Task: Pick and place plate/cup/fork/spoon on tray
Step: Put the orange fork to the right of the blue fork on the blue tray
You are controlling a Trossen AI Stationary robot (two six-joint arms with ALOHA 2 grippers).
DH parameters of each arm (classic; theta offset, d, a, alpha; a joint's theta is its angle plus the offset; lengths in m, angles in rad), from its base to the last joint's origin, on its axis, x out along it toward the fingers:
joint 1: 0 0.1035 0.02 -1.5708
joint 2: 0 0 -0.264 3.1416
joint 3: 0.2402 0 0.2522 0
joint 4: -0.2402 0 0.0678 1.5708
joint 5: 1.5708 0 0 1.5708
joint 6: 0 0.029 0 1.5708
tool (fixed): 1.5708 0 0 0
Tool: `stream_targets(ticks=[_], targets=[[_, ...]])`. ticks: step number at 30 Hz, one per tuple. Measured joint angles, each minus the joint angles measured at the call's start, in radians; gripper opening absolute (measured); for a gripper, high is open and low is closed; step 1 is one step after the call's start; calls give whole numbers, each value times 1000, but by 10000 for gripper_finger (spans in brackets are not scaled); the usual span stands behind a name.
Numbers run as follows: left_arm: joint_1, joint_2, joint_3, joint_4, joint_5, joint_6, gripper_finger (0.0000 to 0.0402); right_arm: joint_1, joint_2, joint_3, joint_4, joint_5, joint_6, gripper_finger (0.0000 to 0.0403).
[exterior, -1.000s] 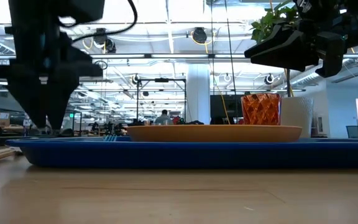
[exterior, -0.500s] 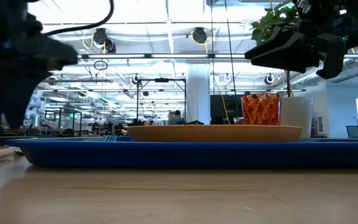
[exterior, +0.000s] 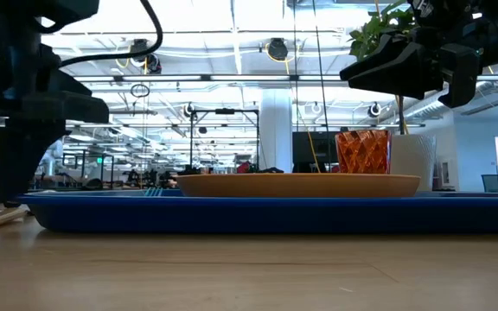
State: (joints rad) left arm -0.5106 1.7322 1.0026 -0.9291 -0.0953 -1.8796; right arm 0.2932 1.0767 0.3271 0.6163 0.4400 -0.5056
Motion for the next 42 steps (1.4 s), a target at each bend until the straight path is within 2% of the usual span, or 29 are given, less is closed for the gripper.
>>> stream_targets(ticks=[7, 14, 27, 34, 38, 42], targets=[[3, -53, -4, -9, -19, -4, 154, 0, 0, 0, 0, 0, -2, 169], [5, -55, -4, -3, -87, -19, 154, 0, 0, 0, 0, 0, -3, 169], [-16, 82, 2, 38, -76, -55, 154, 0, 0, 0, -17, 0, -1, 169], [-18, 93, 2, 23, -73, 18, 152, 0, 0, 0, -15, 0, -2, 169], [-19, 94, 2, 23, -56, 36, 118, 0, 0, 0, -15, 0, -2, 169], [-19, 94, 2, 30, -54, 34, 47, 0, 0, 0, -15, 0, -2, 169]])
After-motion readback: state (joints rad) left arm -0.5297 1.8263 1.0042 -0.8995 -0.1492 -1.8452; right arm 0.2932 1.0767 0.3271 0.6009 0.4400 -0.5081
